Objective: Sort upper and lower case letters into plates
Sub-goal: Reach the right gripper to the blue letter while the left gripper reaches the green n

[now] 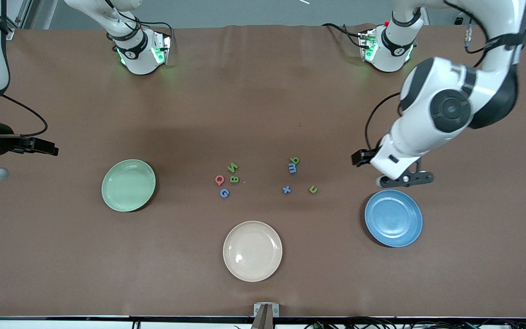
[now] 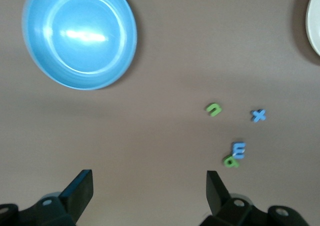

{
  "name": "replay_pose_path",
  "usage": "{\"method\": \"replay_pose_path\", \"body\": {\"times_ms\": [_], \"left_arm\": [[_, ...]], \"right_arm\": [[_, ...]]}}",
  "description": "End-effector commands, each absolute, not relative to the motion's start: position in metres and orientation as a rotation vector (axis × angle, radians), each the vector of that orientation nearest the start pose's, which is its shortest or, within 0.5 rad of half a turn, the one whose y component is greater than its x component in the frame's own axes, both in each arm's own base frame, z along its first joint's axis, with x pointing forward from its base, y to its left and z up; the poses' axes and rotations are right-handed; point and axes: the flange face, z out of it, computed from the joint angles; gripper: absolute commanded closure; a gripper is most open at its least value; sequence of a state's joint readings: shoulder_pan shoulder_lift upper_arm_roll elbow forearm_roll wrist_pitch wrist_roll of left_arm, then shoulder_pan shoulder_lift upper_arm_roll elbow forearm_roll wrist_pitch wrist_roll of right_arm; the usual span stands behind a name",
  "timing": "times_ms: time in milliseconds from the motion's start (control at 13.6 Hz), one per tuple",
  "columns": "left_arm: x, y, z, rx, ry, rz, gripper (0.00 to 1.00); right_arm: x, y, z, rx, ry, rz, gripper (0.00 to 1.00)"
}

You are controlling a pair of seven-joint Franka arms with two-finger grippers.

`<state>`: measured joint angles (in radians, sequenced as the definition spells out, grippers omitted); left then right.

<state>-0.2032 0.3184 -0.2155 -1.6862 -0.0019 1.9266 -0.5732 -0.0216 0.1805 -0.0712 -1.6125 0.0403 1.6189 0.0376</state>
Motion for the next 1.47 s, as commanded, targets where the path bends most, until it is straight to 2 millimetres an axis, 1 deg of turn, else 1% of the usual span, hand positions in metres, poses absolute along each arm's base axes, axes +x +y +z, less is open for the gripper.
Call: {"method": "replay_pose_path", "body": {"times_ms": [0, 73, 147, 220, 293, 367, 513, 587, 660, 733, 807, 880, 953, 1100, 1173, 1247, 1393], "left_arm": [[0.583, -0.295, 0.354, -3.135, -0.45, 0.145, 0.02], [0.583, -0.307, 0.332, -3.116, -0.518, 0.123, 0.04], [0.579, -0.321, 0.316, -3.095, -0.545, 0.096, 0.05], [0.576, -0.332, 0.301, -3.062, -0.605, 0.063, 0.08], [0.578, -0.334, 0.287, -3.029, -0.693, 0.019, 0.1], [0.579, -0.336, 0.273, -3.008, -0.766, 0.002, 0.12], [0.576, -0.343, 0.246, -2.994, -0.889, -0.005, 0.14], [0.574, -0.345, 0.238, -3.001, -0.952, -0.025, 0.15], [0.574, -0.347, 0.229, -3.007, -1.018, -0.043, 0.18], [0.573, -0.349, 0.223, -3.006, -1.069, -0.052, 0.19], [0.572, -0.351, 0.214, -2.997, -1.09, -0.044, 0.21], [0.572, -0.352, 0.21, -2.998, -1.098, -0.044, 0.23], [0.572, -0.351, 0.205, -2.994, -1.102, -0.04, 0.24], [0.573, -0.351, 0.2, -2.992, -1.101, -0.034, 0.26], [0.573, -0.35, 0.199, -2.99, -1.102, -0.033, 0.28], [0.572, -0.35, 0.196, -2.987, -1.101, -0.028, 0.29], [0.571, -0.352, 0.191, -2.984, -1.08, -0.035, 0.31]], "right_arm": [[0.606, 0.021, 0.502, -3.064, 0.437, 0.251, 0.0], [0.613, 0.046, 0.482, -3.063, 0.463, 0.255, 0.0], [0.62, 0.073, 0.462, -3.053, 0.5, 0.231, 0.0], [0.624, 0.093, 0.446, -3.039, 0.549, 0.216, 0.0], [0.627, 0.118, 0.433, -3.019, 0.604, 0.198, 0.0], [0.629, 0.136, 0.42, -3.006, 0.673, 0.19, 0.0], [0.629, 0.176, 0.393, -2.993, 0.747, 0.155, 0.0], [0.632, 0.193, 0.379, -2.974, 0.8, 0.116, 0.0], [0.635, 0.209, 0.355, -2.966, 0.832, 0.096, 0.0], [0.636, 0.227, 0.339, -2.946, 0.854, 0.053, 0.0], [0.636, 0.245, 0.327, -2.924, 0.889, 0.019, 0.0], [0.634, 0.259, 0.316, -2.909, 0.913, 0.002, 0.0], [0.631, 0.27, 0.306, -2.901, 0.934, -0.001, 0.0], [0.63, 0.283, 0.277, -2.878, 0.949, -0.001, 0.0], [0.627, 0.297, 0.259, -2.853, 0.963, -0.01, 0.0], [0.626, 0.303, 0.246, -2.839, 0.977, -0.03, 0.0], [0.624, 0.313, 0.231, -2.822, 0.998, -0.052, 0.0]]}}
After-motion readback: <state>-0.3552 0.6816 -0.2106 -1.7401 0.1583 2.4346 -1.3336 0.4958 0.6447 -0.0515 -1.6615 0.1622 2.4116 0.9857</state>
